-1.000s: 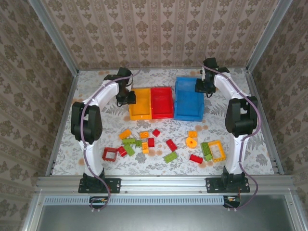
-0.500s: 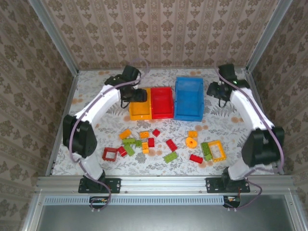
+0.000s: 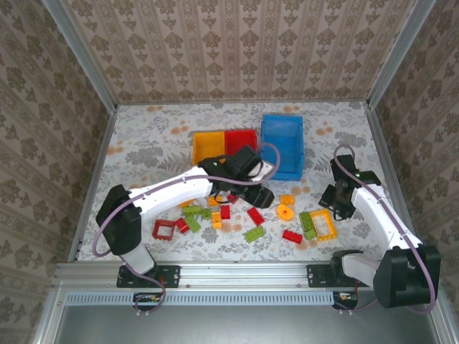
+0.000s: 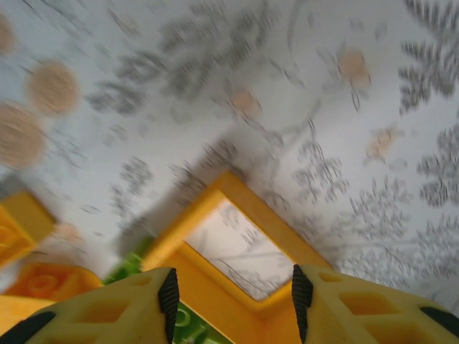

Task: Sort the legos into containers by color

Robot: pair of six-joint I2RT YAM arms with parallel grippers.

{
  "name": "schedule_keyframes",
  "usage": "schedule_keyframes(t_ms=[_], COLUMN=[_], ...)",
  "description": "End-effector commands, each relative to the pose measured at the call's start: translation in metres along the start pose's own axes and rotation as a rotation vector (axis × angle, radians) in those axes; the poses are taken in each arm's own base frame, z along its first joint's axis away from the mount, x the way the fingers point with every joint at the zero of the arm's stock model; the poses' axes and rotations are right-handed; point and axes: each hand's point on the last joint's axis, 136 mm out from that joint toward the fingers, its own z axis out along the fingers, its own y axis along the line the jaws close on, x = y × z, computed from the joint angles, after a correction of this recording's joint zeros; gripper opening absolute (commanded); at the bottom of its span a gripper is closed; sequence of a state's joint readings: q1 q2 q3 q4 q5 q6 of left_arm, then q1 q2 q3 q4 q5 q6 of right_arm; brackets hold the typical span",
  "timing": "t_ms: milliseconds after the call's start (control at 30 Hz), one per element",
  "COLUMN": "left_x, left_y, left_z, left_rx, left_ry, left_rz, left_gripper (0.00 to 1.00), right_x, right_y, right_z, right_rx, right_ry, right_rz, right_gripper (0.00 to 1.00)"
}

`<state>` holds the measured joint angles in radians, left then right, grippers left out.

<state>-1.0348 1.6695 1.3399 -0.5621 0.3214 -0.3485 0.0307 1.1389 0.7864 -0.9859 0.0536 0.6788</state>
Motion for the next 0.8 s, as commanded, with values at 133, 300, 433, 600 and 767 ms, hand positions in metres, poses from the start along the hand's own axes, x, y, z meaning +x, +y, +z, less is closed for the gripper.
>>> schedule_keyframes(t_ms=[133, 300, 433, 600, 767], left_x=[-0.005, -0.012, -0.012, -0.014, -0.016], left_y=[-0.031, -0.033, -0.032, -0.031, -0.031], left_z=[0.020, 0.022, 0.021, 0.020, 0.021], left_rx=[0.076, 0.070, 0.062, 0.053, 0.045], left_ry=[-0.016, -0.038, -0.044, -0.052, -0.054], left_rz=[0.066, 0.062, 0.054, 0.050, 0.044], left_gripper=[0.58, 0.58, 0.58, 0.58, 0.57], right_x=[0.021, 0.022, 0.020, 0.009, -0.005], right_y=[-0.015, -0.019, -0.021, -0.024, -0.022], right_z=[0.015, 0.028, 0.032, 0.040, 0.050], right_rx=[0.120, 0.154, 0.175, 0.213, 0.195], right_ry=[0.135, 0.151, 0.148, 0.142, 0.135], right_rz=[0.047, 0.050, 0.052, 0.046, 0.067], right_gripper=[0.47, 0.42, 0.42, 0.42, 0.40])
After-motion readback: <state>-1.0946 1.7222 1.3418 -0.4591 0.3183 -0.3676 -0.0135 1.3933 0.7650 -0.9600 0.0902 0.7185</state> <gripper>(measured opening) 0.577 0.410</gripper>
